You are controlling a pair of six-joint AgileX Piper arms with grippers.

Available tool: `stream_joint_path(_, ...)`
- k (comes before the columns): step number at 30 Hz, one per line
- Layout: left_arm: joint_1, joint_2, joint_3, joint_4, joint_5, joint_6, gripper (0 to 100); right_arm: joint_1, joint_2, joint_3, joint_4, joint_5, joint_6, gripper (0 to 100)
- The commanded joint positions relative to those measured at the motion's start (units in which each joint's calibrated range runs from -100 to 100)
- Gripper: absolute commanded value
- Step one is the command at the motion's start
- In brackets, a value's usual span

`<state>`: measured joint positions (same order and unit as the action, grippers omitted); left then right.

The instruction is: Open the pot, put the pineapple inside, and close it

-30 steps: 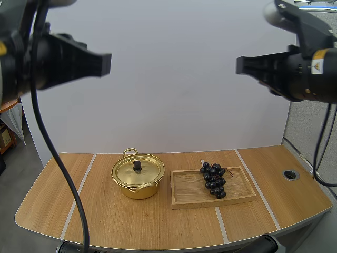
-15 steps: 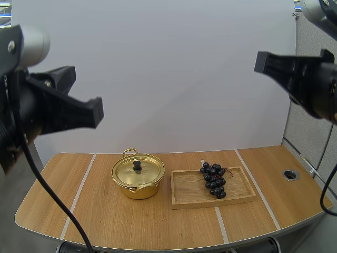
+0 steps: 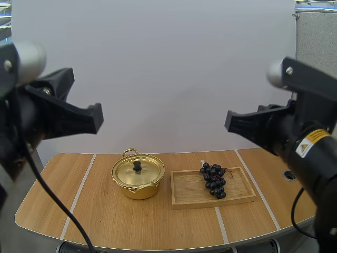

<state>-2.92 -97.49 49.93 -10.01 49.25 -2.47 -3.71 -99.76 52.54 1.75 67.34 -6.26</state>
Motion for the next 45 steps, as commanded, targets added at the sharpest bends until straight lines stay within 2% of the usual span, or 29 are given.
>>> stream_joint_path(1,0.91,-0.27,9.05,1.04,-6.12,-0.37,0,-0.26,-0.24,8.57,0.17,-14.33,-2.02,0)
stream_joint_path(5,1.14,-0.27,10.97,1.04,-6.3,-0.37,0,0.58,-0.24,11.33,-1.05,-15.14,-2.02,0)
stream_joint_path(13,1.14,-0.27,13.48,1.08,-7.89,-0.11,0,5.41,-0.24,17.08,-5.28,-20.84,-2.02,0)
stream_joint_path(20,1.14,-0.27,22.33,1.66,-11.99,4.66,0,5.52,-0.24,26.17,-5.43,-30.52,-2.02,0)
stream_joint_path(26,1.14,-0.27,32.22,1.66,-18.2,5.31,0,5.52,-0.24,33.9,-5.43,-40.67,-2.02,0)
stream_joint_path(34,1.14,-0.27,43.45,0.97,-29.48,5.22,0,5.52,-0.24,41.69,-5.43,-41.65,-2.02,0)
stream_joint_path(40,1.14,-0.27,50.07,0.97,-44.51,4.03,0,5.52,-0.24,47.46,-5.43,-42.86,-2.02,0)
stream_joint_path(45,2.29,-2.51,50.07,0.97,-38.74,-1.2,0,5.52,-0.24,47.46,-4.08,-38.77,-1.93,0)
